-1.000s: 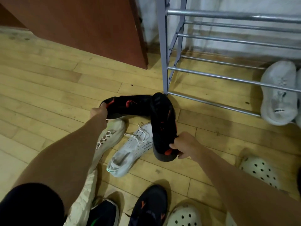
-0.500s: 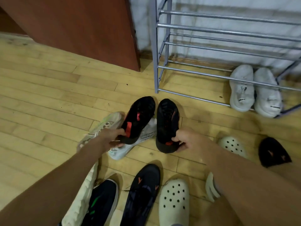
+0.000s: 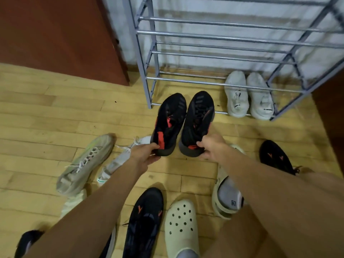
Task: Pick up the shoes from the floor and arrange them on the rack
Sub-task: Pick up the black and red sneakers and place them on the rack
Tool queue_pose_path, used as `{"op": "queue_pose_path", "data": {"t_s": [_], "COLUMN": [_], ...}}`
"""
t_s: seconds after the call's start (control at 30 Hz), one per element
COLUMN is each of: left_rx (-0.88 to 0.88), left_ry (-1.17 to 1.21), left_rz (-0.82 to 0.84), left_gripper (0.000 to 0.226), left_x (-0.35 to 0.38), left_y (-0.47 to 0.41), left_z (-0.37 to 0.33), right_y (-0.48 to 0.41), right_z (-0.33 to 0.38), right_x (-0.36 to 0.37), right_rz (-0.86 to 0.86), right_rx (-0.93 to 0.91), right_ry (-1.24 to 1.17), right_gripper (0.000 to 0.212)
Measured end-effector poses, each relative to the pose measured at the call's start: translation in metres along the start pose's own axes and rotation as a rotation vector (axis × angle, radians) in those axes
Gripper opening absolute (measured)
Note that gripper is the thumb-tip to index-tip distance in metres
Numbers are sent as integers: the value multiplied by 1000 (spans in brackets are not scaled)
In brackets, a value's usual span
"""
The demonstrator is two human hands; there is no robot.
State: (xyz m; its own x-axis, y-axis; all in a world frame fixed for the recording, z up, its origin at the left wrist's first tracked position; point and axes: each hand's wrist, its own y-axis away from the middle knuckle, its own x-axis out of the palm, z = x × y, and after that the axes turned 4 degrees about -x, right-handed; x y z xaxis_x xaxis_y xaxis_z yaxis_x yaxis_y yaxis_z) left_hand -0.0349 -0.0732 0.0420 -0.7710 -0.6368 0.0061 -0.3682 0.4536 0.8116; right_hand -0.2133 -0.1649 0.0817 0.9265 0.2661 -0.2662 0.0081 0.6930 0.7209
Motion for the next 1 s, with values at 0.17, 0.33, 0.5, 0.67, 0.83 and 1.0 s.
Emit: {"op": "queue_pose_path", "data": {"t_s": [0.17, 0.33, 0.5, 0.67, 0.83, 1.0], "left_rx": [39, 82, 72, 72, 78, 61], "left_ry": [67, 113, 127, 115, 32, -18], "left_rz": [6, 18, 26, -1, -2, -60], "left_gripper": [8, 20, 18, 2, 18, 3], "left_x": [51, 89, 113, 121, 116, 118], "left_y": [-43, -91, -136, -161, -170, -160], "left_z": [-38, -71, -91, -100, -102, -97], "right_y": [-47, -112, -162, -201, -220, -216], "right_z": [17, 42, 69, 80, 77, 72], "right_x": [-16, -21, -25, -11, -6, -8], "right_rz": [-47, -128, -89, -19, -18, -17], "right_rx": [-110, -103, -125, -59, -29, -104], "right_ry": [83, 131, 203, 67, 30, 105], "right_gripper": [30, 14, 26, 25, 25, 27]}}
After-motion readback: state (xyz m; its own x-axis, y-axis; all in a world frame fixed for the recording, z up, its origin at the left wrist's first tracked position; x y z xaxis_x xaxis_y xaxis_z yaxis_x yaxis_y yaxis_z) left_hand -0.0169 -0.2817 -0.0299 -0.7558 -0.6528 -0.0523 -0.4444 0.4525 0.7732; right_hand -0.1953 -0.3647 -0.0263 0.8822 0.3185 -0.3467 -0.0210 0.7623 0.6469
